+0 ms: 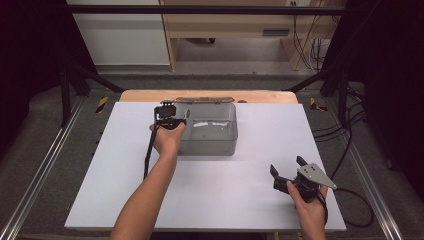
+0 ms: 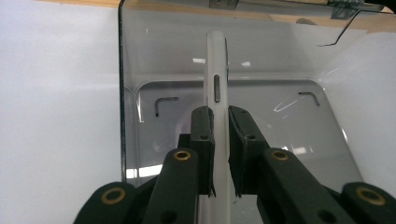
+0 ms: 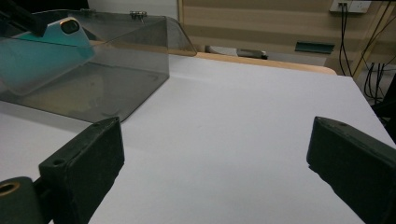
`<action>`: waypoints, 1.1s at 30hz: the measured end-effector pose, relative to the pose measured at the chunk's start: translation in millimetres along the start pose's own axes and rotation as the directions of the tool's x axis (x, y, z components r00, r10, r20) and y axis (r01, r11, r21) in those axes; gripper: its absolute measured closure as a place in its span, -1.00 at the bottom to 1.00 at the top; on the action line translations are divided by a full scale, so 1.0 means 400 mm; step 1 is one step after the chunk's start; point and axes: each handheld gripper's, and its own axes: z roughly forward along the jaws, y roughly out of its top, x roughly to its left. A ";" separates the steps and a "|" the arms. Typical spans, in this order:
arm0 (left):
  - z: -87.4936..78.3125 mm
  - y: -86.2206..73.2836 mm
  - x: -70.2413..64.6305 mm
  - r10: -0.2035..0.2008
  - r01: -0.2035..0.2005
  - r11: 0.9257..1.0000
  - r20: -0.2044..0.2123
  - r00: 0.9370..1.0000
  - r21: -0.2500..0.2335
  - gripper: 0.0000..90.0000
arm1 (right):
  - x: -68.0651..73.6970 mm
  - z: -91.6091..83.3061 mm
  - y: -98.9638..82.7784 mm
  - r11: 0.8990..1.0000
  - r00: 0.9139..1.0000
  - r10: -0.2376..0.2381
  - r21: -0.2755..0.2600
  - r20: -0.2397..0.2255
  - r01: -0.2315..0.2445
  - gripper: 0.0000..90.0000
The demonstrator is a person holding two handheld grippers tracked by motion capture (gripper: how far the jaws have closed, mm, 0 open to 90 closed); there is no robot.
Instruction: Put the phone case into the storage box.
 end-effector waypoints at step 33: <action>0.002 0.007 -0.004 0.158 -0.161 0.987 -0.109 0.981 -0.016 0.71 | 0.011 0.002 -0.001 1.000 1.000 -0.011 0.008 -0.029 0.011 -0.90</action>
